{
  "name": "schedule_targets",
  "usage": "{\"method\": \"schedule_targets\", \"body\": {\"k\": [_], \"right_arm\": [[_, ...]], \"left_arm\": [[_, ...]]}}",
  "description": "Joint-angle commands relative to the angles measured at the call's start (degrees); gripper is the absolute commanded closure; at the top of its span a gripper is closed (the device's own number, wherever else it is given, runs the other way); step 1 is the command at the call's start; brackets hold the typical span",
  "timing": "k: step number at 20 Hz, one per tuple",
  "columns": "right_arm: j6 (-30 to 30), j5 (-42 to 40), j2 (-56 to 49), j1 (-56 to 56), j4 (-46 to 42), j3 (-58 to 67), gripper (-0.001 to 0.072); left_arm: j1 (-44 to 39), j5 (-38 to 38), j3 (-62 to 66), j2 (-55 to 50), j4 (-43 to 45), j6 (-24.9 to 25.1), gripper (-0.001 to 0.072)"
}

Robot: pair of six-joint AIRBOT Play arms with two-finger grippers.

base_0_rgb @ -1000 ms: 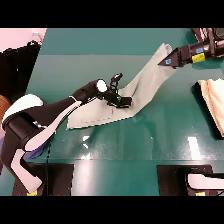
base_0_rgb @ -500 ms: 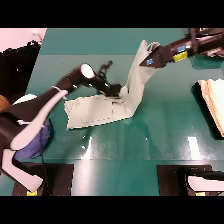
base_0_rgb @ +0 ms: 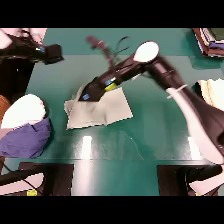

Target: Fold the shirts.

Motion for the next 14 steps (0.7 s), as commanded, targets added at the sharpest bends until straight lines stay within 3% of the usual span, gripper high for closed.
{"method": "schedule_targets", "body": {"k": [1,6,11,13,14], "right_arm": [[0.57,2.91,-5.6,3.08,-0.83,5.88,0.028],[4.76,10.23,-0.98,-7.76,-16.63,-0.17,0.028],[7.28,4.07,4.83,-25.51,-16.96,-18.93,0.0275],[7.26,2.69,4.15,-30.62,-16.61,-24.39,0.0109],[7.26,2.32,3.3,-32.0,-16.0,-26.36,0.0106]], "left_arm": [[3.93,-2.27,0.02,3.87,1.77,0.02,0.0682],[3.93,-5.35,-0.07,3.91,1.25,1.51,0.0682],[3.91,-5.92,-0.07,3.91,0.37,1.51,0.0682],[3.91,-5.77,-0.26,3.89,0.04,1.51,0.0682],[3.91,-5.64,-0.42,3.89,0.04,1.51,0.0682]]}}
